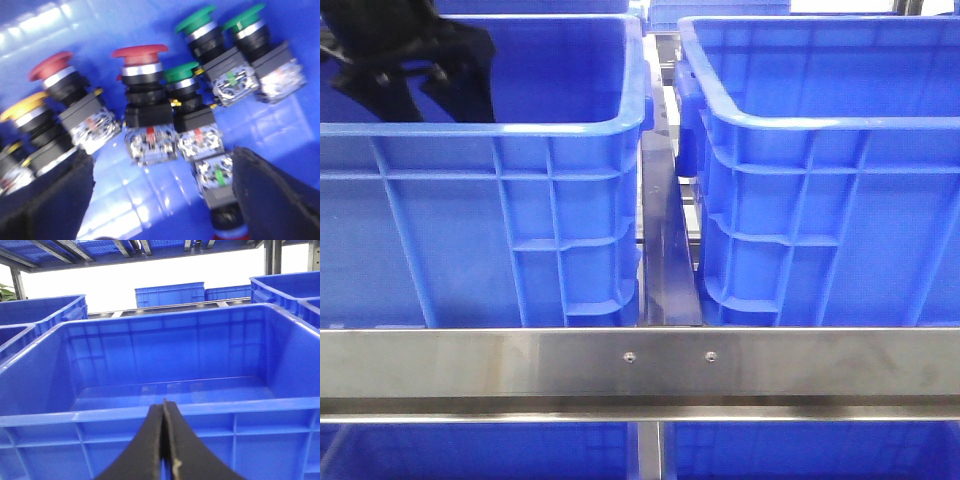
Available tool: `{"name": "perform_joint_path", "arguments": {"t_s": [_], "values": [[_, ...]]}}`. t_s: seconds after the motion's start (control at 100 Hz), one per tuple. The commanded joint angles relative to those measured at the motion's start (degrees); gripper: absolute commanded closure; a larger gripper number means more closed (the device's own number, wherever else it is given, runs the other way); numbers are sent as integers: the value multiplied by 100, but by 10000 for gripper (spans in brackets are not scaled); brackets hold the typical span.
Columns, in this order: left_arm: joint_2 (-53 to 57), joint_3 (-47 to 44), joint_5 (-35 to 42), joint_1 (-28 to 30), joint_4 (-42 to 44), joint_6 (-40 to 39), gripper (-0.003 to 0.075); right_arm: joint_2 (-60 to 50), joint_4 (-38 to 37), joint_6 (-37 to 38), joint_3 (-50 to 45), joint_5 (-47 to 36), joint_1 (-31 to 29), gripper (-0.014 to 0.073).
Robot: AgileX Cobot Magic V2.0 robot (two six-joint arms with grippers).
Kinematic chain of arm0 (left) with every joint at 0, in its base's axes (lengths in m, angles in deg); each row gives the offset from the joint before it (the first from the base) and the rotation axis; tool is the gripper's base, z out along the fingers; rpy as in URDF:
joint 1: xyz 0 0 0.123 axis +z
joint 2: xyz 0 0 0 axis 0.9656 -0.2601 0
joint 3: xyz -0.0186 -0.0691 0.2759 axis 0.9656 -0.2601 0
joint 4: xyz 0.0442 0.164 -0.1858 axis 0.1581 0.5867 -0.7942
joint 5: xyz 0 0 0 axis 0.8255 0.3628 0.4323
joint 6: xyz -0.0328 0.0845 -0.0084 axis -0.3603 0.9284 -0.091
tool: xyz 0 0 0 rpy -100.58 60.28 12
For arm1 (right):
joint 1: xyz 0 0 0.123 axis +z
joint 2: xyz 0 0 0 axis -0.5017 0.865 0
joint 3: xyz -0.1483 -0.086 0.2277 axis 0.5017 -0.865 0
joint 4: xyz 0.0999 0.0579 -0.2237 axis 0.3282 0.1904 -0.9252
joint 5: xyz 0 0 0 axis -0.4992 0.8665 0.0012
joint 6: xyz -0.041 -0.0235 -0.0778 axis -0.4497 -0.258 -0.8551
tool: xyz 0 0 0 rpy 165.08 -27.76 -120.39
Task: Pick red and yellow buttons and place in box
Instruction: 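Lower the left gripper into the button crate and grasp a red-capped button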
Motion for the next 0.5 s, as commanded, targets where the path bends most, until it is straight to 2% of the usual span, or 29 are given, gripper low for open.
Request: {"name": "perform_joint_path", "arguments": {"t_s": [0.0, 0.49], "values": [[97, 248, 176, -56, -76, 59, 206, -146, -19, -12, 116, -479, 11, 662], [-392, 258, 523, -56, -68, 68, 206, -146, -19, -12, 116, -477, 11, 662]]}}
